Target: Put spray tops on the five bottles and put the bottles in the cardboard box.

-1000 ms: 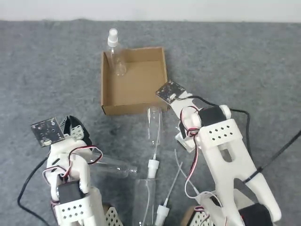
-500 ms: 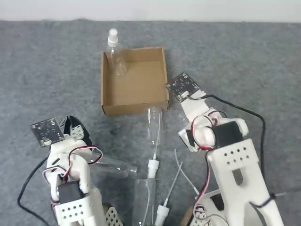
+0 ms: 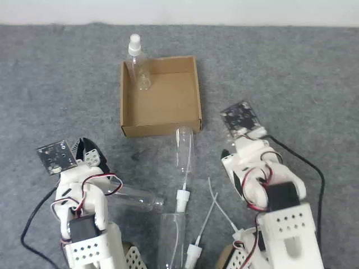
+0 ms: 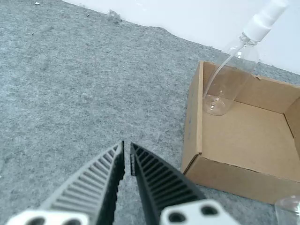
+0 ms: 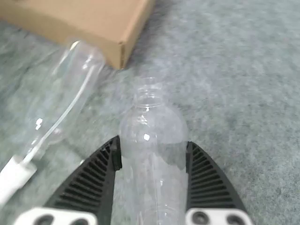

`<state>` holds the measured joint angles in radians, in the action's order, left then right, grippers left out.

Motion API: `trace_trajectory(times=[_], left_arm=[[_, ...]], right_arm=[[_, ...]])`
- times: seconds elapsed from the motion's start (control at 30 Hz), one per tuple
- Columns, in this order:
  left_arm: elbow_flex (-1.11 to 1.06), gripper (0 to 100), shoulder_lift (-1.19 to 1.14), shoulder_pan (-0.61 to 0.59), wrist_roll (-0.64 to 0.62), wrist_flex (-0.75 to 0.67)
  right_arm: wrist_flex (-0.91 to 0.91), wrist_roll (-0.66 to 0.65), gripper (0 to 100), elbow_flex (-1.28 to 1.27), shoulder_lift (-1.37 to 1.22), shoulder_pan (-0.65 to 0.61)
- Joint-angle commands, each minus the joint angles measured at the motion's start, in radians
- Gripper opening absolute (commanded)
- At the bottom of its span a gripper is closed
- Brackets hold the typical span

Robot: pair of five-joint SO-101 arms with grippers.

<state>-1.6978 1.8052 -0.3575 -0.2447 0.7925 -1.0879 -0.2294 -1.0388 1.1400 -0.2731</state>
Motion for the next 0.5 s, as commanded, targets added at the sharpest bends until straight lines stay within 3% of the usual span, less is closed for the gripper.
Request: trace_trajectory(times=[0.0,0.17,0.47], left_arm=[[0.033,1,0.02,0.003,0.006,0.002],[0.042,2,0.02,0.003,0.021,-0.002],[0.062,2,0.02,0.005,0.292,0.003]], right_arm=[[0.076,0.041,8.0,-0.038,0.104,0.042],[0.133,0.103,8.0,-0.123,0.214,0.068],[0.251,0.212,8.0,-0.285,0.415,0.137]])
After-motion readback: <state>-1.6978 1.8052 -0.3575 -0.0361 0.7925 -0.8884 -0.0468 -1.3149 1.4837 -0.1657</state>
